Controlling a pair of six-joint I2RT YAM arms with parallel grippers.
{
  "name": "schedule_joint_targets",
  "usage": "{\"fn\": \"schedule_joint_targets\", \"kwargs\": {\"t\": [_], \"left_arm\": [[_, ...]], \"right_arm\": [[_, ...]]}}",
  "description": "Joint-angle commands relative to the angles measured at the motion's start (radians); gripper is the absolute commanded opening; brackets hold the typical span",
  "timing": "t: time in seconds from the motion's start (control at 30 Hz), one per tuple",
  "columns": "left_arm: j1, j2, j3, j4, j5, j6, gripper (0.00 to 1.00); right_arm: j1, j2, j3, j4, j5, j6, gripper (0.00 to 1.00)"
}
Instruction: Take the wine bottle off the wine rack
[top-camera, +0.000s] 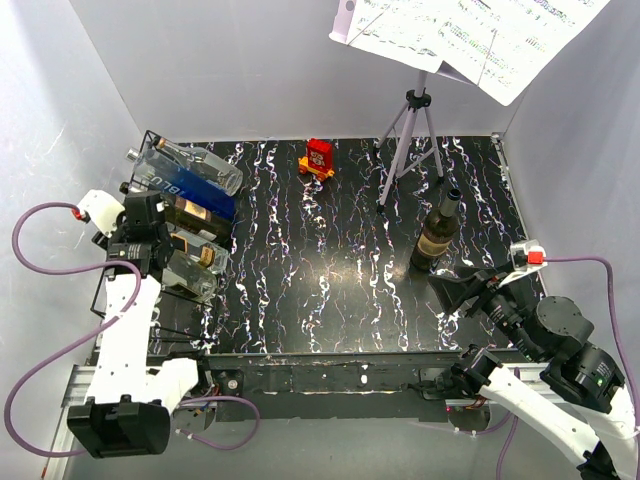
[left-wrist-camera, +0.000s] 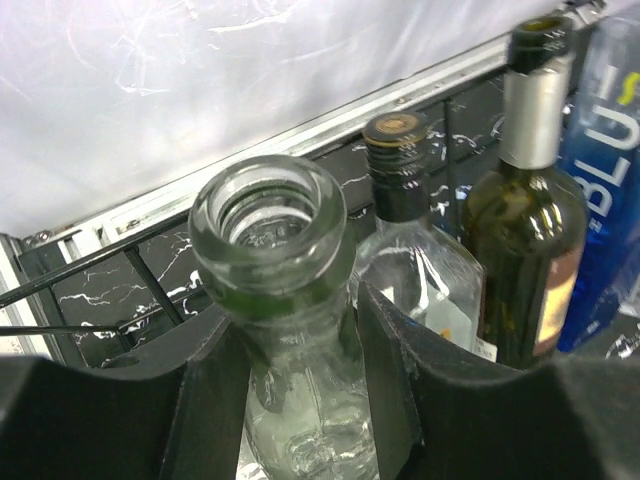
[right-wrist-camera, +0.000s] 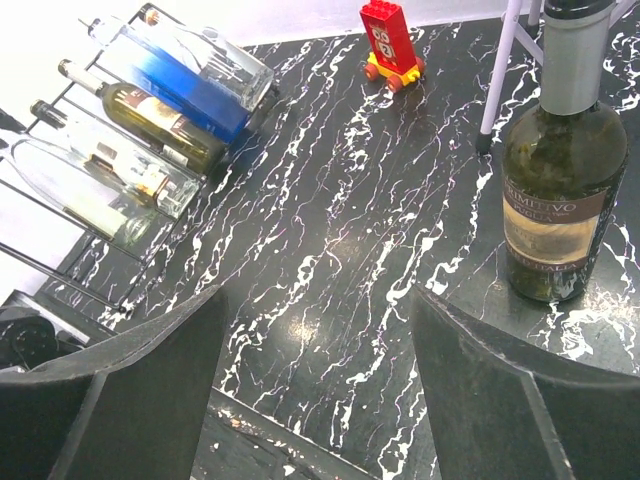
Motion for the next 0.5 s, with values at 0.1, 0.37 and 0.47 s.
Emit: {"fn": "schedule_joint_targets", "kwargs": {"t": [0.1,0.37,0.47], "left_arm": [[-0.093,-0.150,0.037,0.035,-0.039,0.114,0.00],[-0.150,-0.226,0.015,-0.002,0.090,0.146,0.00],[-0.153,-0.263,-0.008,0.027,0.145,0.189,0.00]], "right_arm": [[0.003,0.018,0.005,0.073,0.012,0.010,0.80],[0.003,0.037,0.001,0.105,-0.003,0.019,0.80],[0.003,0.051,0.008,0.101,-0.009,0.017,0.80]]}}
